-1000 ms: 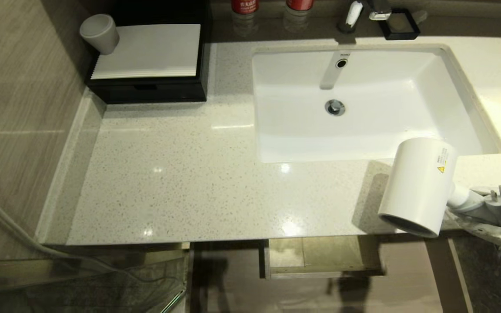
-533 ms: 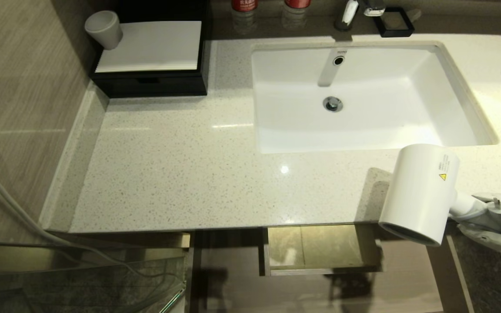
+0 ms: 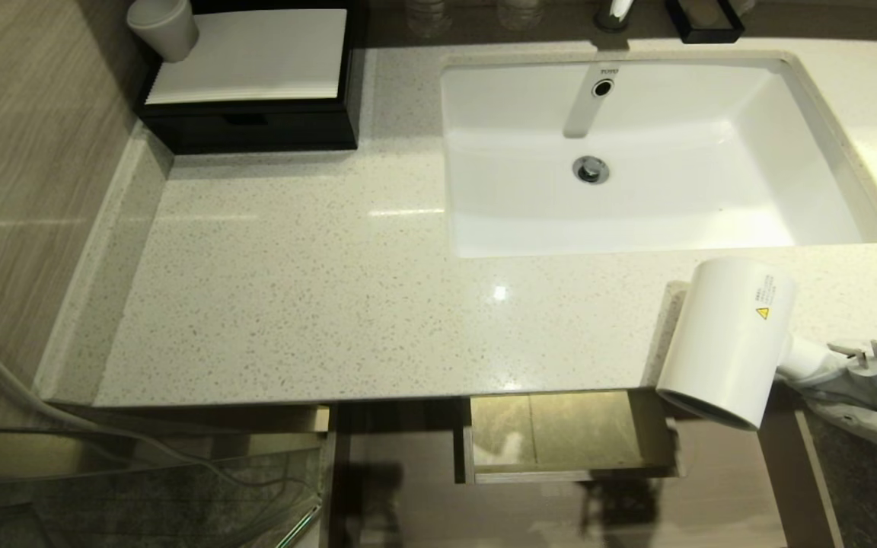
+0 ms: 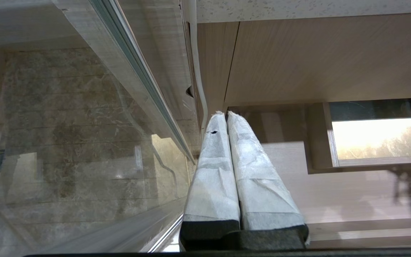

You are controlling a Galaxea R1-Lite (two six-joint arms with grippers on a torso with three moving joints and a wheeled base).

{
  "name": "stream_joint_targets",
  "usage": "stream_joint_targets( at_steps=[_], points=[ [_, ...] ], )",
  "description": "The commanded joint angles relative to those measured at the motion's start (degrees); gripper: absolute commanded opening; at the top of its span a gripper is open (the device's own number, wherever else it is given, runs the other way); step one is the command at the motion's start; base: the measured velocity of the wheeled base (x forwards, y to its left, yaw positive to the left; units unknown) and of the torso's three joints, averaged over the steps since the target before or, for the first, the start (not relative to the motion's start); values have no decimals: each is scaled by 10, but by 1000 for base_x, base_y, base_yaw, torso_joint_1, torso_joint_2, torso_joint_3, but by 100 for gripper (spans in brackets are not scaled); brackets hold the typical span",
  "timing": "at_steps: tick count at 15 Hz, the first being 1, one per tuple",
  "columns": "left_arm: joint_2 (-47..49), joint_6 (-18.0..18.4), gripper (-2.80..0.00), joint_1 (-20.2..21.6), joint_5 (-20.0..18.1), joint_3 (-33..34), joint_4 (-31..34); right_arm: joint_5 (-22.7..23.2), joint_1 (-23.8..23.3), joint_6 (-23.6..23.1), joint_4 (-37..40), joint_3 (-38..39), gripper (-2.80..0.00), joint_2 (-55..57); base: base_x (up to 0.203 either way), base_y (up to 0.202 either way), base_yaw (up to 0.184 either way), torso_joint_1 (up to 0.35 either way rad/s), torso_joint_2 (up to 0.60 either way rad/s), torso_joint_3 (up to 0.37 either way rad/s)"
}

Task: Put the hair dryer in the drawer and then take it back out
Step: Put it into the drawer

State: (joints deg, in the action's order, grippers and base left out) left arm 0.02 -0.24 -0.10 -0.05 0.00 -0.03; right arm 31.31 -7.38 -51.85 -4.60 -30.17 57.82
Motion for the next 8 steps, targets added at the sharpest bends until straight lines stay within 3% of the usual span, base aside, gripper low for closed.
stream_joint_targets(
  at_steps=[1, 4, 8],
  points=[
    [0, 0, -280, 0, 0, 0, -1, 3, 0, -4, -1, 0, -280, -2, 0, 0, 0, 0, 0, 0],
    [0, 0, -280, 0, 0, 0, -1, 2, 0, -4, 2, 1, -280, -4, 0, 0, 0, -54, 49, -5],
    [0, 0, -280, 0, 0, 0, -1, 2, 0, -4, 1, 9, -280, -10, 0, 0, 0, -324, 261, -52]
  ],
)
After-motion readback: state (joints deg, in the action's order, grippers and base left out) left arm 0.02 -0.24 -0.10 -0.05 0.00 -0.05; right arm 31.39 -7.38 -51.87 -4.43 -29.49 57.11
